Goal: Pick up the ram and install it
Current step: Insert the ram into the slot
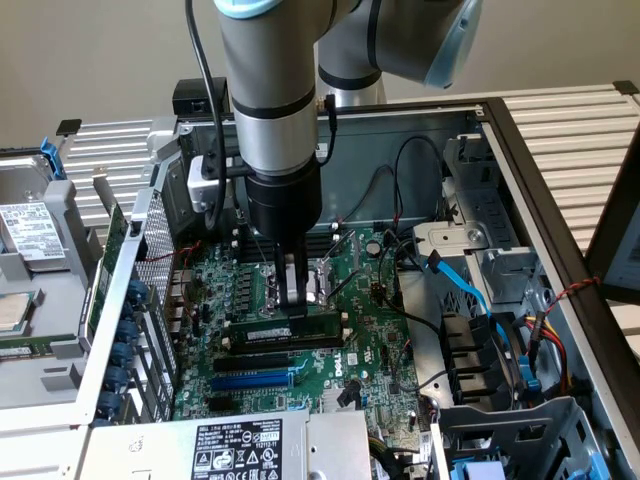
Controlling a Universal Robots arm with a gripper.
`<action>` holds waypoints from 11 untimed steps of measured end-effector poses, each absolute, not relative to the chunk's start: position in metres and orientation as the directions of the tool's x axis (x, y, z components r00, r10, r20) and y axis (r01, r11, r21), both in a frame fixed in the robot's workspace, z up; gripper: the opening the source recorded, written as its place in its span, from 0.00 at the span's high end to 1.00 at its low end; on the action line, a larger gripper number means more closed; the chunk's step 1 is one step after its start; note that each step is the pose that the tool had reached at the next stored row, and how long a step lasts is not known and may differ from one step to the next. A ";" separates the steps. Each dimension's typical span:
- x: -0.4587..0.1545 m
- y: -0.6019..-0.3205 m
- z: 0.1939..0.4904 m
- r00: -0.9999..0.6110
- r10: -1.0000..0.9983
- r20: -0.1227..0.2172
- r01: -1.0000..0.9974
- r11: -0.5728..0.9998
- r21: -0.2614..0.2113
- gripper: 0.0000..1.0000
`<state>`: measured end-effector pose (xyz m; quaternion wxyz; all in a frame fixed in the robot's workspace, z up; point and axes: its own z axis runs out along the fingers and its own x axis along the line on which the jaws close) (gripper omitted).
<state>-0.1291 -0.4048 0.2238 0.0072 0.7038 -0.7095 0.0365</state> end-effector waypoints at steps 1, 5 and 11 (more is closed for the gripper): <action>-0.129 -0.405 0.223 -0.009 -0.998 0.061 -0.999 0.007 -0.042 0.87; -0.130 -0.405 0.223 -0.010 -0.998 0.061 -0.999 0.008 -0.032 0.85; -0.130 -0.405 0.225 -0.007 -0.999 0.047 -1.000 0.007 0.004 0.79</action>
